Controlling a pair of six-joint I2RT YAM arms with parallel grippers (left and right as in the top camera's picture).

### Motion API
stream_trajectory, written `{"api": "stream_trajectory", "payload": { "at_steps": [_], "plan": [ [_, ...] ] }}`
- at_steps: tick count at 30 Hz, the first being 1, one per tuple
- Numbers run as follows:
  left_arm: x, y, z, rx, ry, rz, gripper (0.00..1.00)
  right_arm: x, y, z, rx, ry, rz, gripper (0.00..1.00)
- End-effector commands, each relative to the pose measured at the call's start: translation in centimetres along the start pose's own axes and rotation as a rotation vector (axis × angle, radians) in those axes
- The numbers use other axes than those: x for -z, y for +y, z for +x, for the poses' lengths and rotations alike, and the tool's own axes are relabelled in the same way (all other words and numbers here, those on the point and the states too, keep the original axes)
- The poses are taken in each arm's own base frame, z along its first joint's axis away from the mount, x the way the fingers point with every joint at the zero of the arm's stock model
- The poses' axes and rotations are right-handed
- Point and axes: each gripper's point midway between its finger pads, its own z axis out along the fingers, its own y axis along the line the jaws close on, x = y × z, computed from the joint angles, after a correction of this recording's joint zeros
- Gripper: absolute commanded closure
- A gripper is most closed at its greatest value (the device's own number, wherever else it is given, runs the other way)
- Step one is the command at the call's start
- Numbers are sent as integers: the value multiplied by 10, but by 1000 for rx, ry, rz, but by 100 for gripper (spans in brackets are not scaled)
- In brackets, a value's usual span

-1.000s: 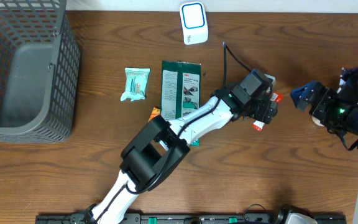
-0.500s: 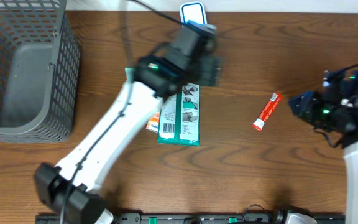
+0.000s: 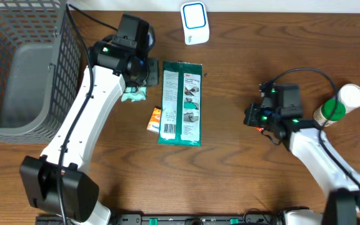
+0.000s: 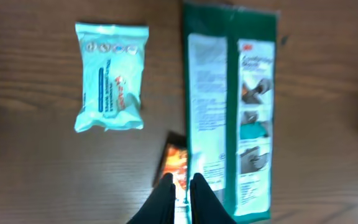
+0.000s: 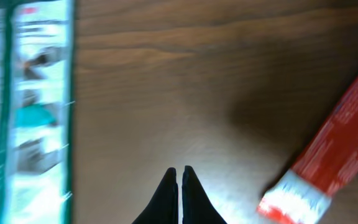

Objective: Scan the item barcode

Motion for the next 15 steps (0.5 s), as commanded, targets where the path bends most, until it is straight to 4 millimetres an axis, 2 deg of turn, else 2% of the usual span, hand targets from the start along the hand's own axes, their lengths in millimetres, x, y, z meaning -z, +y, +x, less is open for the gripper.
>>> {"api": "stream_trajectory", "payload": {
  "at_steps": [1,4,7,11,15],
  "plan": [
    [-18,11,8,-31,24,-19,88,-18,-26,2,-22,-6,137,99],
    [-35,14,12,-29,16,-17,88,-34,-49,12,-76,23,229,99],
    [-50,16,17,-30,6,-14,88,-39,-72,20,-99,50,314,99],
    [-71,18,19,-31,-21,-7,88,-30,-99,25,-138,64,412,99],
    [-92,17,25,-22,-23,5,88,-13,-134,34,-247,81,547,99]
  ]
}}
